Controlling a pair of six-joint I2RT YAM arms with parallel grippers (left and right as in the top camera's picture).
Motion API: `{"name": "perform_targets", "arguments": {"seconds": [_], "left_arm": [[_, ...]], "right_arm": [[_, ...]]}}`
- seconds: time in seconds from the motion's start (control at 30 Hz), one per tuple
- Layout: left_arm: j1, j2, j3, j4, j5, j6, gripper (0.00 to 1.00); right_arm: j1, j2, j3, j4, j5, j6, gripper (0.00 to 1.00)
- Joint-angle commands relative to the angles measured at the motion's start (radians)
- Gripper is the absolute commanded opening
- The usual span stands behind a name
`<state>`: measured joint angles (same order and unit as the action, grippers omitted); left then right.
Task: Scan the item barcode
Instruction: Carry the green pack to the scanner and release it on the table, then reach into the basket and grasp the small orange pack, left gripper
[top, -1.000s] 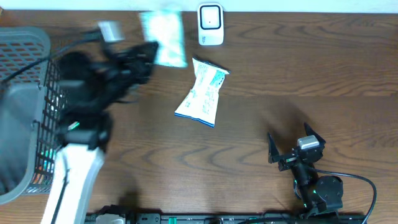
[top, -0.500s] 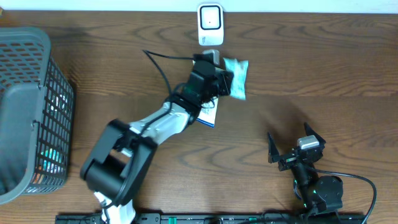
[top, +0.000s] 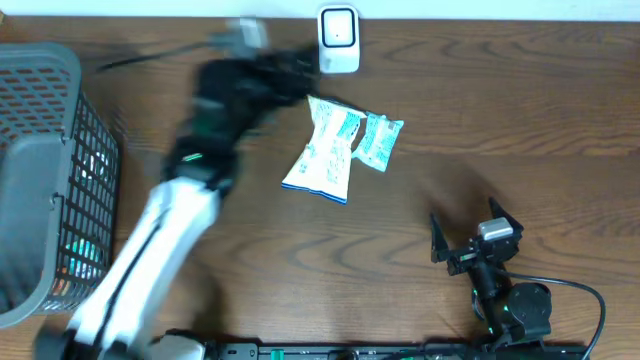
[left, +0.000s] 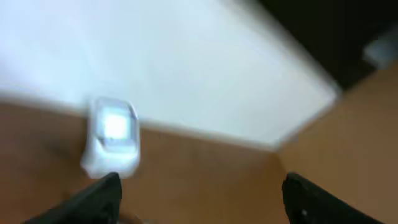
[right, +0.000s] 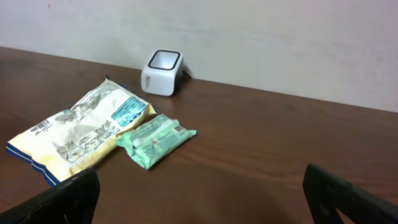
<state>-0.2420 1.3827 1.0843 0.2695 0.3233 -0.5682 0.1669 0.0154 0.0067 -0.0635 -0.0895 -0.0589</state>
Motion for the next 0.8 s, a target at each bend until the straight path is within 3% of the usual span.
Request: {"name": "perform_targets", "arguments": {"seconds": [0.0,0.03,0.13,0.33,0.47,0.57,0.77], "left_arm": [[0.22,-0.203,0.006,-0.1,0.012,0.13,0.82],[0.397,-0.303,0.006,-0.21,-0.012,0.169,0.82],[0.626,-0.376,0.005,-0.357,-0.098,0.175,0.82],[1.072,-0.304,0.005,-0.486,-0.182,0.151,0.82],[1.191,-0.148,0.005,-0.554,-0.182,0.155,0.82],[1.224,-0.029,0.005,-0.654,-0.2,0.273,0.83],[1.23,0.168,0.005,-0.834,-0.455,0.284,0.83]], "right_arm": [[0.007,-0.004,-0.001,-0.005,0.002,0.009,0.99],[0.007,-0.004,-0.001,-0.004,0.002,0.009,0.99],[0.007,-0.004,-0.001,-0.004,0.002,0.009,0.99],[0.007,-0.004,-0.001,-0.004,0.002,0.009,0.99],[0.007,-0.004,-0.001,-0.004,0.002,0.009,0.99],[0.007,-0.004,-0.001,-0.004,0.002,0.009,0.99],[0.007,-0.004,-0.001,-0.004,0.002,0.01,0.99]]}}
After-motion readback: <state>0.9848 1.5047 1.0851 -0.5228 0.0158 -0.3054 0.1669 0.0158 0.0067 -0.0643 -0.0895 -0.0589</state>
